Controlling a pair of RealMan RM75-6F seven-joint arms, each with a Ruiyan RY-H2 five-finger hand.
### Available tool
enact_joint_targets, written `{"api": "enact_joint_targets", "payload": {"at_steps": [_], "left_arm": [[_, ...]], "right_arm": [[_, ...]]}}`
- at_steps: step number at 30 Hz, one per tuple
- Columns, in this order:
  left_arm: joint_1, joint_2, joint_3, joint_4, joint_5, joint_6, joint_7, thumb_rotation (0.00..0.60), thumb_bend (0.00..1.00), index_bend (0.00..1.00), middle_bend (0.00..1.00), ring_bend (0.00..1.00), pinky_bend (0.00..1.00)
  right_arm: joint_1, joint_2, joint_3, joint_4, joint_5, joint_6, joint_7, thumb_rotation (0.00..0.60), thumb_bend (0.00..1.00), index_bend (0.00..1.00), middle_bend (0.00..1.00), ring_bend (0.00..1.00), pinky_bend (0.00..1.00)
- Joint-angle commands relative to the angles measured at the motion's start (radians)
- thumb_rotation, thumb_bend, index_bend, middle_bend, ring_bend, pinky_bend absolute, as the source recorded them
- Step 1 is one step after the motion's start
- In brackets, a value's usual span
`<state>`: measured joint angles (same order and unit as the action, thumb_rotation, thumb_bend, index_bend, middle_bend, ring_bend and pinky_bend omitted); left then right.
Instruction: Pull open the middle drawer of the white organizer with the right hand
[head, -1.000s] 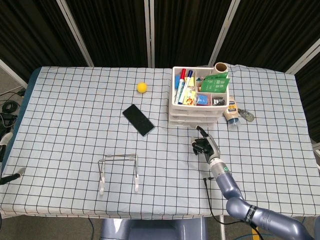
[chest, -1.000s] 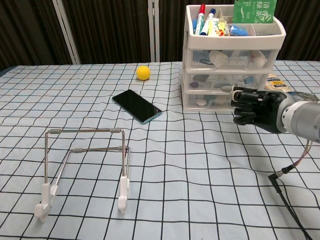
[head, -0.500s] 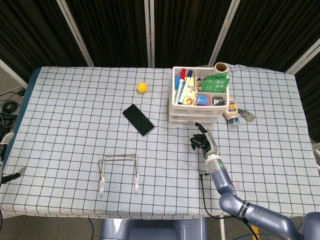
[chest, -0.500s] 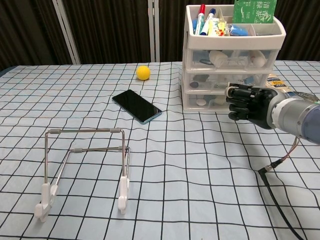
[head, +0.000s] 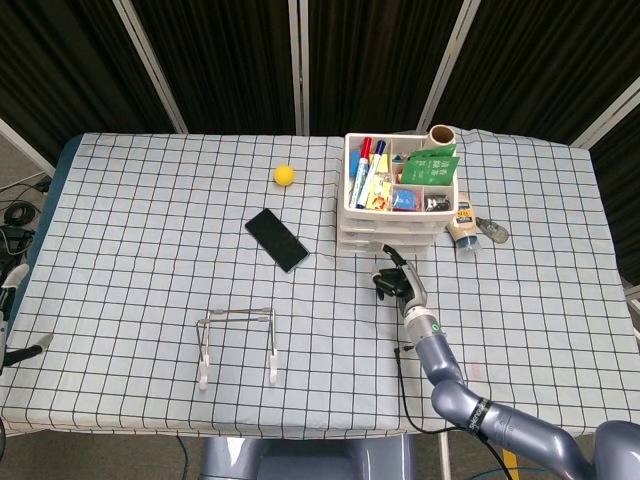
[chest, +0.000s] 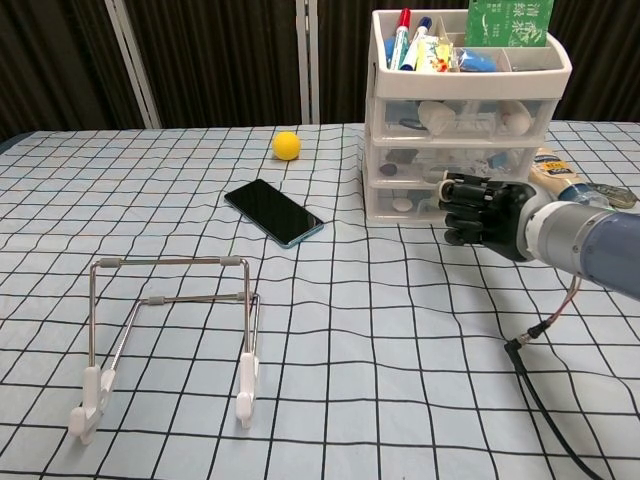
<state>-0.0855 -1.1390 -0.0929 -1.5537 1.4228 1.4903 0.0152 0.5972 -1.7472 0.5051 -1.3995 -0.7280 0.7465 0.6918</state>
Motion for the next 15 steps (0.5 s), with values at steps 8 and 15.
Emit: {"api": "enact_joint_targets", "payload": {"at_steps": [8,15], "left_arm": [[-0.006,0.002,0.001,0.004,-0.010,-0.018,-0.006,0.600,0.00,0.00,0.00,0.00,0.00],[-0.008,0.003,0.003,0.004,-0.011,-0.025,-0.008,0.600,0.00,0.00,0.00,0.00,0.00]], "right_arm": [[0.009,-0.019,0.019,0.031,0.005,-0.010,-0.012,0.600,0.54,0.24,0.98,0.98,0.83],[0.015,-0.032,0.030,0.059,0.018,-0.039,-0.010,0.600,0.54,0.24,0.98,0.98,0.83]]}}
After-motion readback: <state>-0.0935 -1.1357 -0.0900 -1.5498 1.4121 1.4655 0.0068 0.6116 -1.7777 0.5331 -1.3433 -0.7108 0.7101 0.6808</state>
